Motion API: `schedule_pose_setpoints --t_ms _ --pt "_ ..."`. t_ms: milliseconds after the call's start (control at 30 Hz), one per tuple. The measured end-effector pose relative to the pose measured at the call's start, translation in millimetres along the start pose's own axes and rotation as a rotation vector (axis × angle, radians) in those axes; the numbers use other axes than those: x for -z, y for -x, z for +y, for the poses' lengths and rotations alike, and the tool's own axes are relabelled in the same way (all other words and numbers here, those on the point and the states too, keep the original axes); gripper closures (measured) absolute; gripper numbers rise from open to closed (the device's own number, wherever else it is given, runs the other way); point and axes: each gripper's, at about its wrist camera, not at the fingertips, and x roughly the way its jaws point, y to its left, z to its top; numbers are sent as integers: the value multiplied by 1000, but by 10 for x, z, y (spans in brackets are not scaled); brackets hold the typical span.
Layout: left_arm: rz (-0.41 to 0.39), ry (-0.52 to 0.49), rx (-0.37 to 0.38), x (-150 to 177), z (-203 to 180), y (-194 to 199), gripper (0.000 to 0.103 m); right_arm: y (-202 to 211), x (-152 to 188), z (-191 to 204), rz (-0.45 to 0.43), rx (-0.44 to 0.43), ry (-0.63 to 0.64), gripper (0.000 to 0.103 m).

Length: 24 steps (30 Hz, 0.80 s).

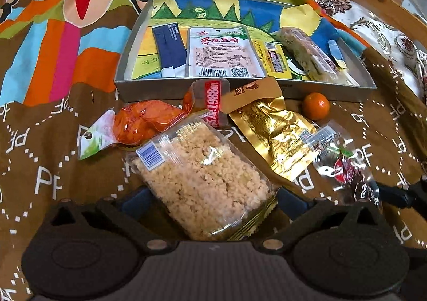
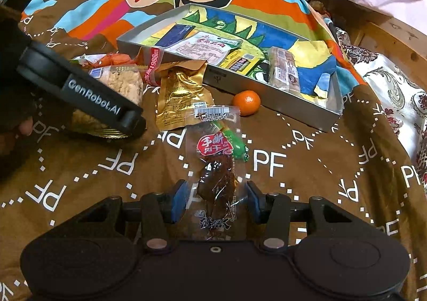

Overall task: Organize snacks
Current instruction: 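Close the right tool on the dark meat packet while the left tool approaches the rice-crisp bag, then close the left tool on the rice-crisp bag and lift both packets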

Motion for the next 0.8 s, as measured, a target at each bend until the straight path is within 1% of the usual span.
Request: schedule_pose_setpoints --t_ms 67,100,200,267,300,333,400,500,533,567,700,800 --pt "8 30 16 -22 36 11 1 -2 3 5 0 2 2 54" --pt "9 63 33 -38 74 30 1 -1 6 6 0 3 2 54" --pt "18 206 87 -101 224 36 1 -2 9 9 0 3 3 53" --pt "26 303 108 -144 307 -14 1 -6 10 17 0 4 9 53" --pt "23 334 108 -155 327 -41 1 -9 7 18 -1 4 11 53" --pt "20 342 101 -159 325 -64 1 -10 6 23 -2 4 13 53" --pt "15 298 62 -170 241 -98 1 -13 7 29 -4 6 14 53" --pt "18 151 -18 -140 39 -162 2 -15 12 29 -12 7 10 53" --pt "13 122 -36 -123 7 -164 5 -17 13 33 -14 9 11 54" --pt "4 96 -54 -96 -23 -153 5 -14 13 40 -17 11 14 54" --pt "-5 89 -38 -26 5 -57 13 36 23 106 -38 27 54 54" --pt "5 94 -8 87 35 59 14 72 40 187 -60 57 123 54"
